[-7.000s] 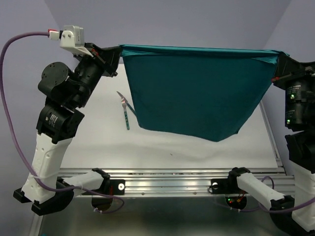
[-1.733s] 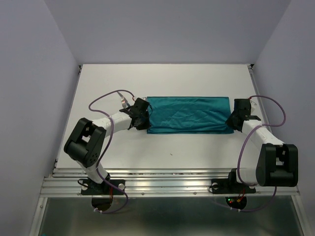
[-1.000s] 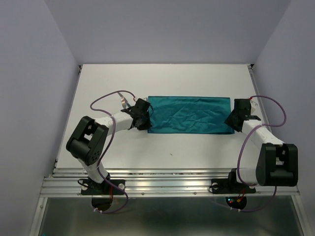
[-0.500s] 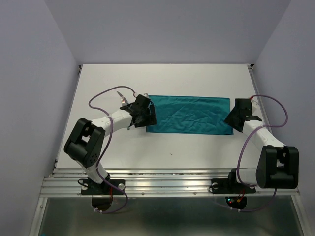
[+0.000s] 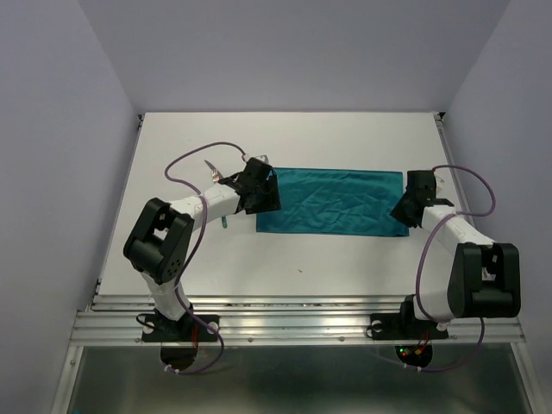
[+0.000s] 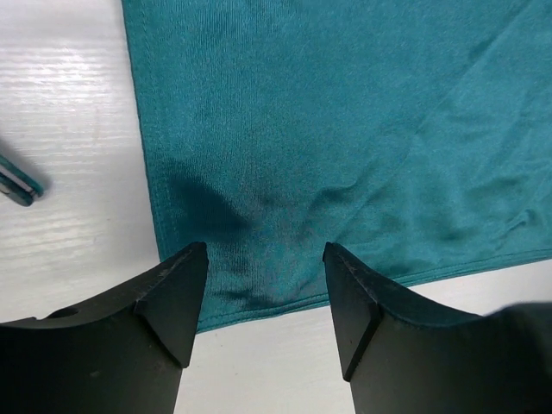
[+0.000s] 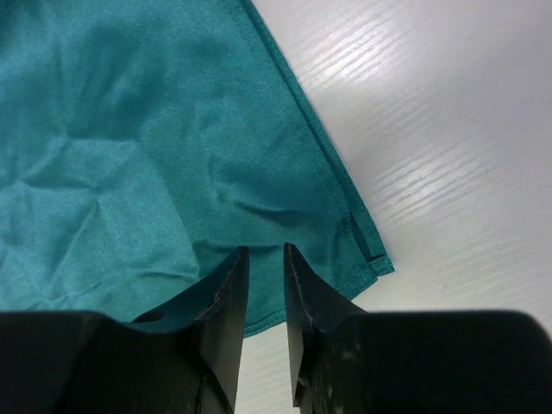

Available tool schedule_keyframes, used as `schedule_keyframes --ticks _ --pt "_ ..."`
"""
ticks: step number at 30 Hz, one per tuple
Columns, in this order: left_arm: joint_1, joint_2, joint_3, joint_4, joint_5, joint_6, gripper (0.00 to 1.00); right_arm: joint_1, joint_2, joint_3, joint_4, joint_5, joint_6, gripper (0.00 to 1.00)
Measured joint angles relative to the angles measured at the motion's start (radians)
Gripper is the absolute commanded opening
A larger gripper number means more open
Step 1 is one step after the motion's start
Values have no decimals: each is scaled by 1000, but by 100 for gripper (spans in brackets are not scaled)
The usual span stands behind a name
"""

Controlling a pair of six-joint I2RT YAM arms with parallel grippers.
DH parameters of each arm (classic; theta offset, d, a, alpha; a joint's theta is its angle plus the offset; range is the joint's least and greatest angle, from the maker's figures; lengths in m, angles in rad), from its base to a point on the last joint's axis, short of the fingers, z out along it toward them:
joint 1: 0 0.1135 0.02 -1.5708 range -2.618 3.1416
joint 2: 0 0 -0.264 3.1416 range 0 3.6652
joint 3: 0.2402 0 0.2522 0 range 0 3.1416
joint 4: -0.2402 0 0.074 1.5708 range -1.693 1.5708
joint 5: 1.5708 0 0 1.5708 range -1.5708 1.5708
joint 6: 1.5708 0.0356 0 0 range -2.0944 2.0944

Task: Fold the napkin into a case and place the utensils inside
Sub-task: Smooth out the rectangle-folded napkin at the center of the board.

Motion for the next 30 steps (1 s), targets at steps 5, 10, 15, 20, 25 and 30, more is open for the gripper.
schedule_keyframes --ticks 5,10,15,20,25,30 --pt "0 74 0 14 33 -1 65 0 43 0 0 38 6 30" --pt "0 97 7 35 43 1 65 0 105 -3 -2 110 11 33" --pt "0 99 7 38 43 2 65 0 123 -3 -3 167 16 33" --pt "0 102 7 48 42 2 64 0 94 -4 -17 188 19 33" --pt "0 102 6 49 41 3 64 0 11 -10 -23 177 27 33" --pt "0 102 6 50 40 5 64 0 11 -57 -24 140 58 31"
